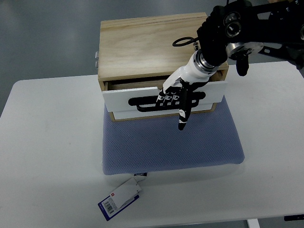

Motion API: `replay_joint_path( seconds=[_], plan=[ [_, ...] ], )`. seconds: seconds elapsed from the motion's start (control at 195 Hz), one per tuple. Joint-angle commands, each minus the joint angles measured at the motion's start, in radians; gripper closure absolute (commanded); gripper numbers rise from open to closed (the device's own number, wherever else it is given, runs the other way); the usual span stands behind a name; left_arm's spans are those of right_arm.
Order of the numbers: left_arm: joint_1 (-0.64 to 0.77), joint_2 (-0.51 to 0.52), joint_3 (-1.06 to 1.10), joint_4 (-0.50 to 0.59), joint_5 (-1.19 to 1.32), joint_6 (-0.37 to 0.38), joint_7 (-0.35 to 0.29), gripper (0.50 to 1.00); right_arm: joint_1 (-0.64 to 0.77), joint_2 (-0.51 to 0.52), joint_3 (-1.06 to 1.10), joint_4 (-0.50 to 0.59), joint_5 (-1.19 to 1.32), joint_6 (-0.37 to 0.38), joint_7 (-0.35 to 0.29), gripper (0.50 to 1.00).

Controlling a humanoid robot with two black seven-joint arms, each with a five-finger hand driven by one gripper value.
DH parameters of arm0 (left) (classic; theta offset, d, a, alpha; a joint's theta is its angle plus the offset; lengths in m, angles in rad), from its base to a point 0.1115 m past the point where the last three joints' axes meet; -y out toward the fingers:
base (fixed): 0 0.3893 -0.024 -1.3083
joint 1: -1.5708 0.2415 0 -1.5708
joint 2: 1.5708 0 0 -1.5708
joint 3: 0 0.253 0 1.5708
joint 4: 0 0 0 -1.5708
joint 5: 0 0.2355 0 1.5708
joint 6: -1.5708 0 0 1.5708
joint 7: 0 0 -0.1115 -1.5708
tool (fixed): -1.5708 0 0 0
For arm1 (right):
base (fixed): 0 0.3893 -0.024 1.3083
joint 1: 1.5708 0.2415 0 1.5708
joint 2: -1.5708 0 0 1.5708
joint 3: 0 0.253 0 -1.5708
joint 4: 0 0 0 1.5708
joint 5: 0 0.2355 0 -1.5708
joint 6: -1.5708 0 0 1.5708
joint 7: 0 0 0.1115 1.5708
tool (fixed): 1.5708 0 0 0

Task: Open wood drawer with right hand
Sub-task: 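Pull the handle with the right hand toward the robot, sliding the drawer out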

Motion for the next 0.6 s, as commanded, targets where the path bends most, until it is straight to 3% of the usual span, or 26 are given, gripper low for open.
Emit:
replay_joint_path(
  seconds=[0.0, 0.596],
  plan=[
    [0.000, 0.000, 0.000, 0.000, -0.001, 0.001, 0.000, 0.500, 0.007, -0.006, 0.003, 0.015, 0.006, 0.009, 0.000, 0.554],
    [0.000, 0.000, 0.000, 0.001, -0.001, 0.001, 0.000, 0.500, 0.022, -0.079, 0.006, 0.096, 0.078, 0.036, 0.005, 0.554]
  ],
)
